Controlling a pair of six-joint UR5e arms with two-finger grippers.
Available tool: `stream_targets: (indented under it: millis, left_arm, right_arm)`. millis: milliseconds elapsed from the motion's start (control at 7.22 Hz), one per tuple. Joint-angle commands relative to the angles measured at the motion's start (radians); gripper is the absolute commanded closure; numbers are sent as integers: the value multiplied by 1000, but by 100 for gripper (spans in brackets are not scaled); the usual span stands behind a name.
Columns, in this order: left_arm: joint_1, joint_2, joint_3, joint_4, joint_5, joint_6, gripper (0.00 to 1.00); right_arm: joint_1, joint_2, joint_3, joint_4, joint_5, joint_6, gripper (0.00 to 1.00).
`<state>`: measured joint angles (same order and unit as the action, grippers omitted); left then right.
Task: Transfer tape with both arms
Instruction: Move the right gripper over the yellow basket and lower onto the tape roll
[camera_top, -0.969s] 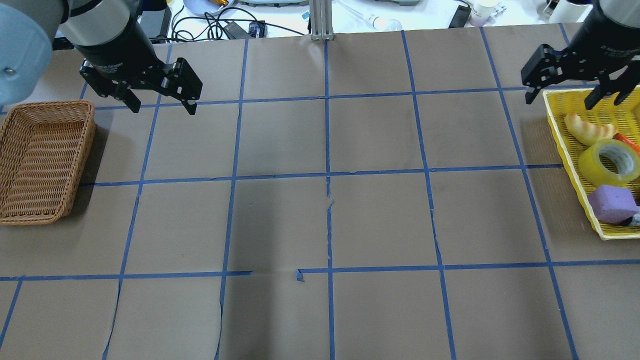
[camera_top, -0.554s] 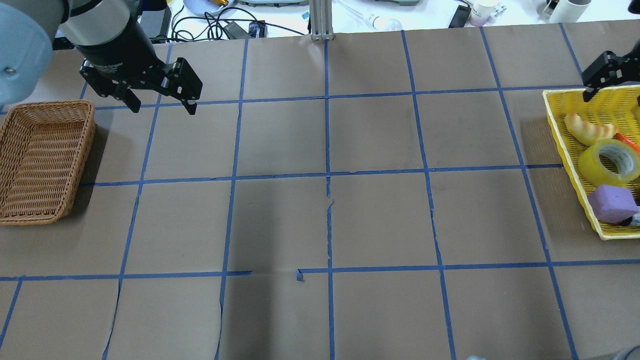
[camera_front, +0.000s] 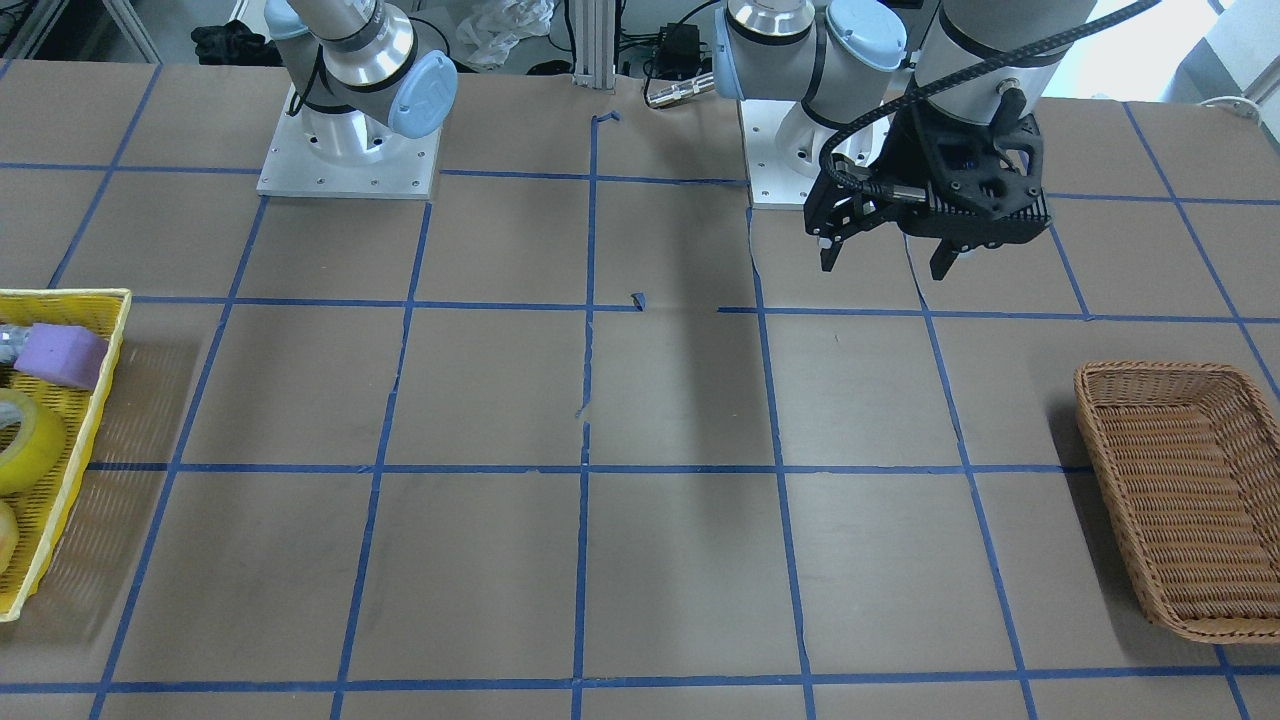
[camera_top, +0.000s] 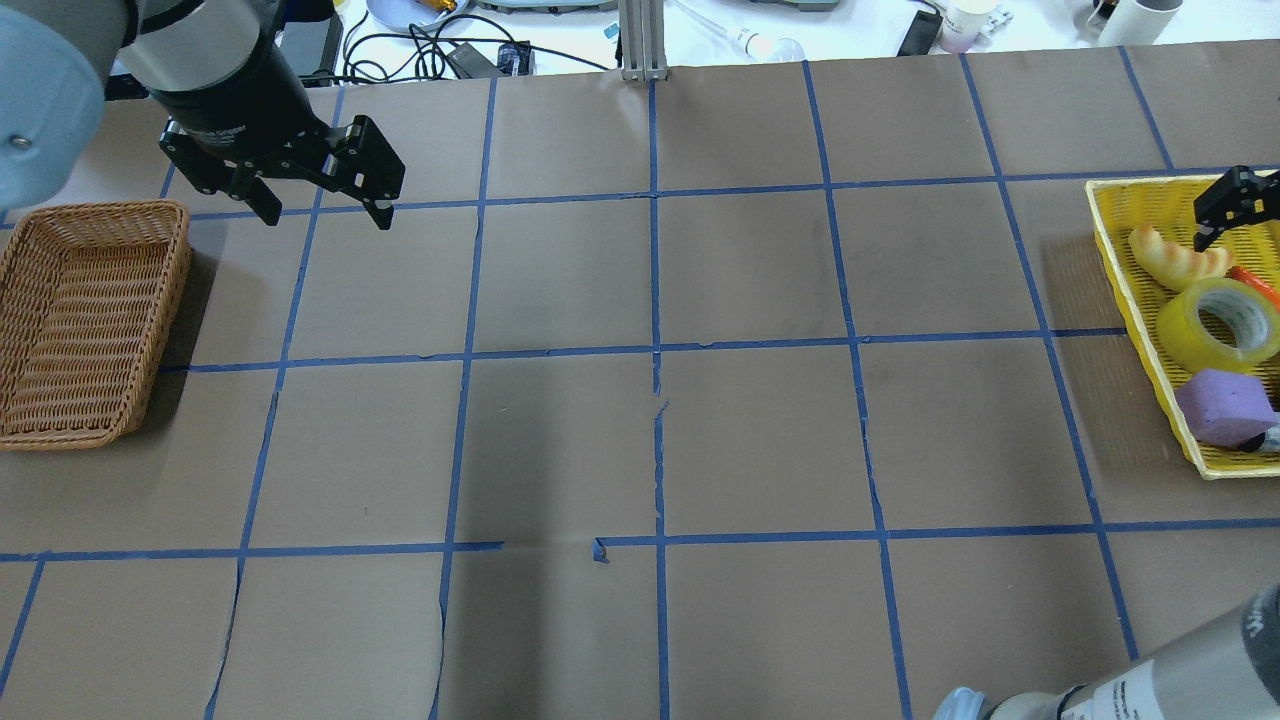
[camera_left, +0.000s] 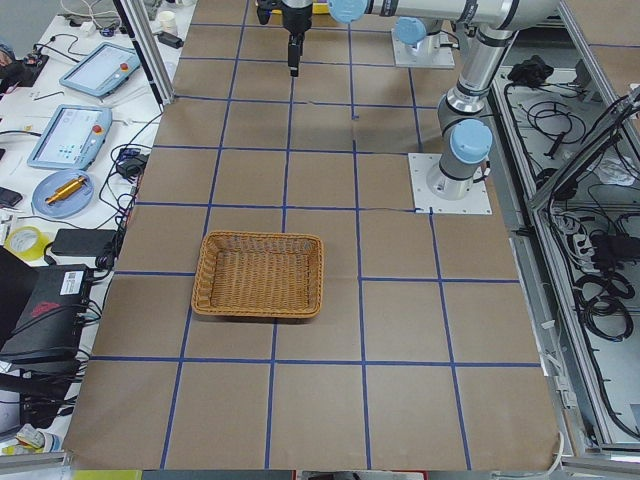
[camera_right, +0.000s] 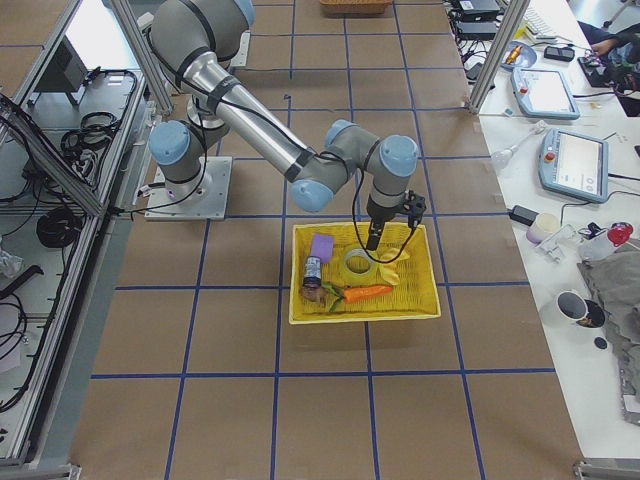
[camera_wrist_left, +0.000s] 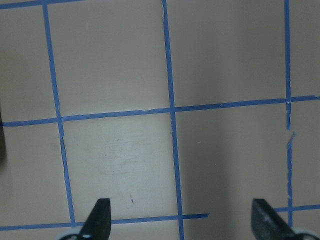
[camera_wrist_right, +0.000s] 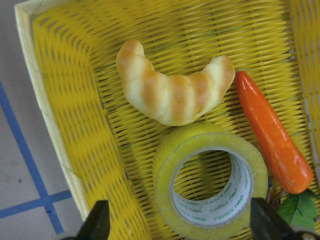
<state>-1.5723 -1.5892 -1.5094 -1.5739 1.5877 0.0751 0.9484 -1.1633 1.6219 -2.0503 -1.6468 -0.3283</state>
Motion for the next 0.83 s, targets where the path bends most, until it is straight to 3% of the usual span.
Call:
stream_targets:
  millis: [0,554,692]
  left_arm:
    - [0,0,0,0,0,-1,0]
    - [0,0,0,0,0,0,0]
    - [0,0,0,0,0,0,0]
  right_arm:
    - [-2,49,73,-93,-42,65,0]
    - [-2,76,88,-94,-33,124,0]
    - [-2,86,84,-94,-33,111,26]
